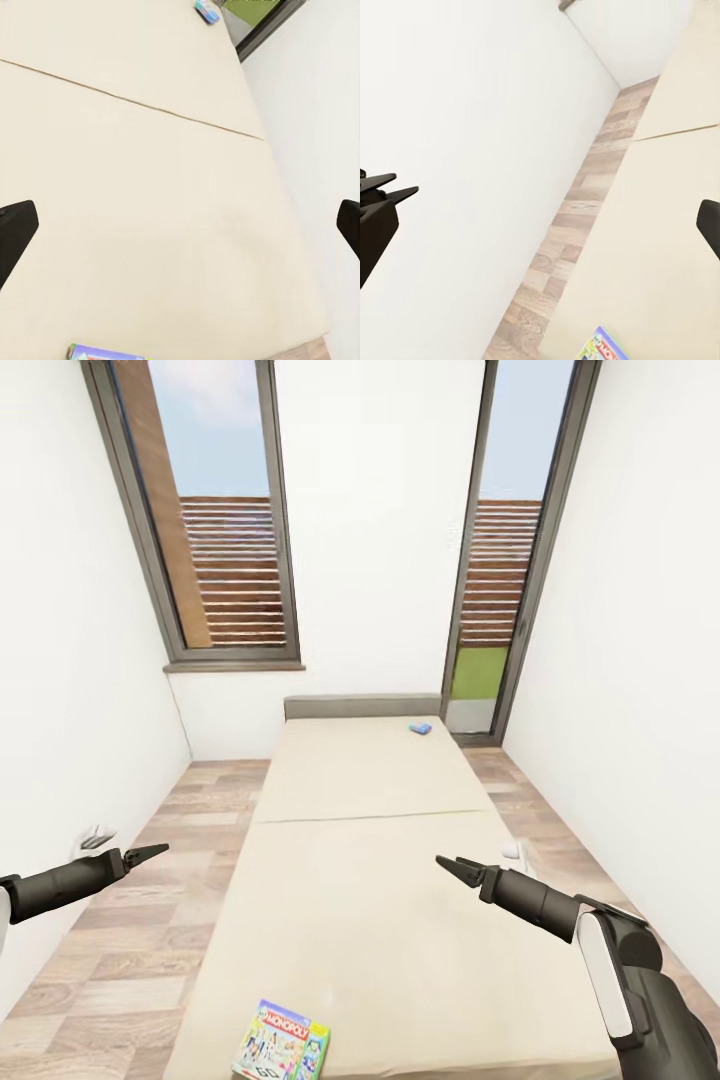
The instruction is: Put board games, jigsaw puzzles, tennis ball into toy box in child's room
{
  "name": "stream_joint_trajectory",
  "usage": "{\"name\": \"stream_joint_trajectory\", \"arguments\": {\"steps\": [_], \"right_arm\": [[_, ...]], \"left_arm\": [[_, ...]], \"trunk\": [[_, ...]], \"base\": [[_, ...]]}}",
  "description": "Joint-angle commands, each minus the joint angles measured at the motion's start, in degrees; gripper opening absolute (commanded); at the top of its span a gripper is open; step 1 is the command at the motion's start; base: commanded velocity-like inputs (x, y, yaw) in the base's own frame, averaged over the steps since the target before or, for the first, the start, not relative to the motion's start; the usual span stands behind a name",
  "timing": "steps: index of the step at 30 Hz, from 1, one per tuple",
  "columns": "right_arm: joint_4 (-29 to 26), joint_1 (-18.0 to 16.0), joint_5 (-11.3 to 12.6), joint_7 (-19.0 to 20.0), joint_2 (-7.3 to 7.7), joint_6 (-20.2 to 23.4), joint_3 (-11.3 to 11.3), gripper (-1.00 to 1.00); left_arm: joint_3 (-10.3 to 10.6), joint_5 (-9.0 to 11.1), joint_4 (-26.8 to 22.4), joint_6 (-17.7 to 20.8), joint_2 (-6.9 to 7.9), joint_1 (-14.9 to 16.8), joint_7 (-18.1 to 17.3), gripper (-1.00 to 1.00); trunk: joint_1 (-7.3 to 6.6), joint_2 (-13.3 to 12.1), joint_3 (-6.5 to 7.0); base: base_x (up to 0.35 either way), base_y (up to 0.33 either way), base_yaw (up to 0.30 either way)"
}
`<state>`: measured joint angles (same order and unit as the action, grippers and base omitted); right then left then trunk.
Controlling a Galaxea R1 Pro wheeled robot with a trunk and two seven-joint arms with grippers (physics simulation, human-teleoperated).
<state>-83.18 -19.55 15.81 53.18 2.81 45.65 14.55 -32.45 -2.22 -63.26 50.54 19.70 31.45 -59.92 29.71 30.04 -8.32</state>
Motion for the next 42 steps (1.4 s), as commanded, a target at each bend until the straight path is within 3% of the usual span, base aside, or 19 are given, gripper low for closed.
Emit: {"name": "stream_joint_trajectory", "arguments": {"steps": [1, 42], "right_arm": [[0.0, -0.1, 0.1, 0.1, 0.00, 0.3, 0.0, 1.00], [0.0, -0.1, 0.0, -0.1, 0.00, 0.2, 0.0, 1.00]], "left_arm": [[-0.1, -0.2, 0.0, 0.4, -0.01, 0.1, -0.4, 1.00], [-0.1, -0.2, 0.0, 0.4, -0.06, 0.0, -0.4, 1.00]], "trunk": [[0.03, 0.1, -0.02], [0.03, 0.1, 3.36]], "base": [[0.000, 0.000, 0.000], [0.000, 0.000, 0.000]]}}
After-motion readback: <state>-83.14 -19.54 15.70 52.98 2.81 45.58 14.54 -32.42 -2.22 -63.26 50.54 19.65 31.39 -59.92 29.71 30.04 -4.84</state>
